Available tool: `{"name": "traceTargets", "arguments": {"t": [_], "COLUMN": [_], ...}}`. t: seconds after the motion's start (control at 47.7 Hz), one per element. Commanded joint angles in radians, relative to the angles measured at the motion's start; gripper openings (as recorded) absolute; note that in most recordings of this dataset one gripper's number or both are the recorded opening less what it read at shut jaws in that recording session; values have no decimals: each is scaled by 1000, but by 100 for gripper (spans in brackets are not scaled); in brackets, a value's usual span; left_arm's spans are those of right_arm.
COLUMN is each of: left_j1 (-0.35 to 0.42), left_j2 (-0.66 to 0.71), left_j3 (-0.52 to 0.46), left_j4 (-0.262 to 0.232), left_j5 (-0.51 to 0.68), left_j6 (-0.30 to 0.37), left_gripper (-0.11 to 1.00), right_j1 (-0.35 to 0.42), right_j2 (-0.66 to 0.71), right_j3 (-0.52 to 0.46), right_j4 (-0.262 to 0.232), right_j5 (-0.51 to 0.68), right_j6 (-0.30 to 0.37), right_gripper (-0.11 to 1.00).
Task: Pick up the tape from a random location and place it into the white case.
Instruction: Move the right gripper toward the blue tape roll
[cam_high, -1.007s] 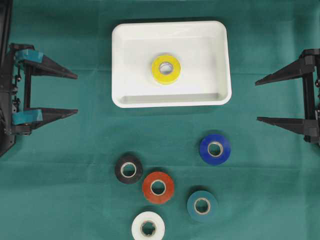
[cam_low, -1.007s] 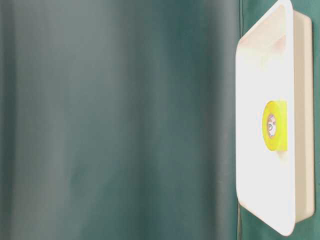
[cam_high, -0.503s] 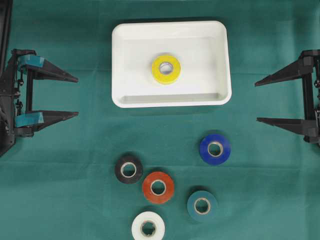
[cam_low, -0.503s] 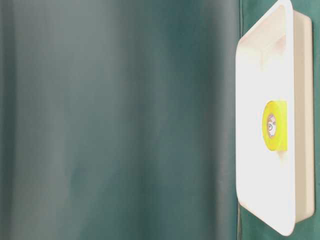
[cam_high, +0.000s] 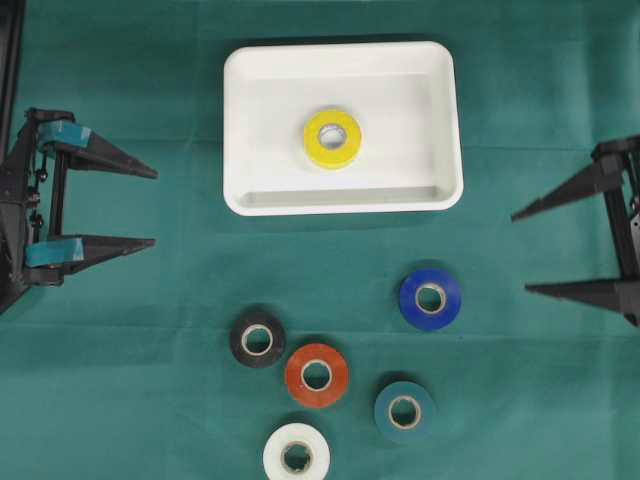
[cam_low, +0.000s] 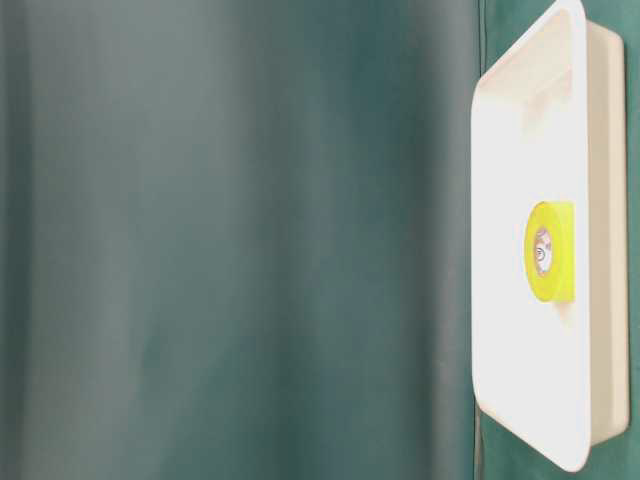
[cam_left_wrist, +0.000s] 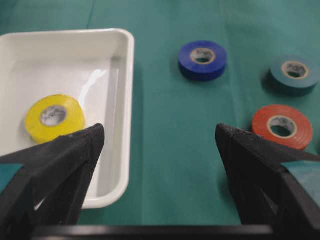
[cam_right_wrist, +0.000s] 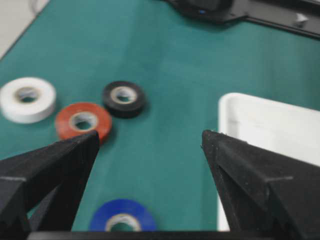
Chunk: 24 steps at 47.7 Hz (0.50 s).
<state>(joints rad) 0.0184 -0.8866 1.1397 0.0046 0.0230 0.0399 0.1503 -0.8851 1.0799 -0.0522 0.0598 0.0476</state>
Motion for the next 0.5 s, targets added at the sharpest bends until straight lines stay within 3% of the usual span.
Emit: {"name": "traceTargets", "arguments": {"t": [0.0,0.482], "left_j1": [-5,-5], "left_j2": [3,3], "left_j3": [-12,-12], "left_j4": [-2,-3], "left_j5": [-6,-5], "left_j6": [0,-2], "left_gripper": [97,97], "right_j1": [23,28], "right_j2": [5,5], "right_j3": [-26,-26], "right_j4": [3,3], "right_j5": [2,23], "right_j6": [2,0], "right_gripper": [92,92]}}
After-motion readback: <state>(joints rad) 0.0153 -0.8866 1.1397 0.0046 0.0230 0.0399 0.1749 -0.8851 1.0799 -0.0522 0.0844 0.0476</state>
